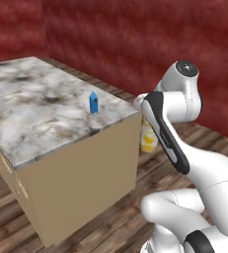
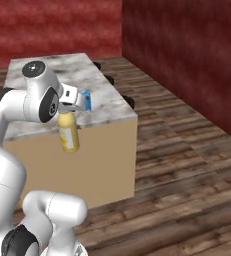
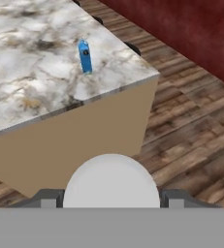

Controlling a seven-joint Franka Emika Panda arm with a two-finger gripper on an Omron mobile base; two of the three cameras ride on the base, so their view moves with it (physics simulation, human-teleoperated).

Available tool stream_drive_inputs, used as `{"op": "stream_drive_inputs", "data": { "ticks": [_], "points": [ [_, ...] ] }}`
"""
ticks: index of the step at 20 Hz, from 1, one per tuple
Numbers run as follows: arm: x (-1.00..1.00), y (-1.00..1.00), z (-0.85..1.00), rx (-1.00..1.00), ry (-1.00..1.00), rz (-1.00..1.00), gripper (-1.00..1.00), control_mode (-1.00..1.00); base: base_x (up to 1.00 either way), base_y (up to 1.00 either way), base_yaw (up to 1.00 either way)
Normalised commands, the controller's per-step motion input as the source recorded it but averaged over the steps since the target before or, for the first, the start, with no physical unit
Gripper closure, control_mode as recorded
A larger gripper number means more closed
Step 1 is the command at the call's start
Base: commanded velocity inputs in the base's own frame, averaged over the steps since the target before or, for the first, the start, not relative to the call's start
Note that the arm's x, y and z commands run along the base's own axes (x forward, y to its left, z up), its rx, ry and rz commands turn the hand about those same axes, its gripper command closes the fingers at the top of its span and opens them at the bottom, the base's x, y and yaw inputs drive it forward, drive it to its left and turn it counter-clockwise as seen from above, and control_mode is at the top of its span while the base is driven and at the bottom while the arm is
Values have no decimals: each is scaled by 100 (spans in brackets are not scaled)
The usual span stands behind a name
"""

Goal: Move the drinks to the dining counter.

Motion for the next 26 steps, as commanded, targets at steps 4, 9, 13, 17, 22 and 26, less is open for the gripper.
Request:
{"op": "stream_drive_inputs", "data": {
  "ticks": [4,9,13,17,22,26],
  "points": [
    [0,0,0,0,0,0,100,100,38,14,23],
    [0,0,0,0,0,0,100,100,51,3,19],
    [0,0,0,0,0,0,100,100,59,0,16],
    [0,0,0,0,0,0,100,100,44,1,15],
    [0,0,0,0,0,0,100,100,48,0,17],
    [0,0,0,0,0,0,100,100,45,0,16]
  ]
}}
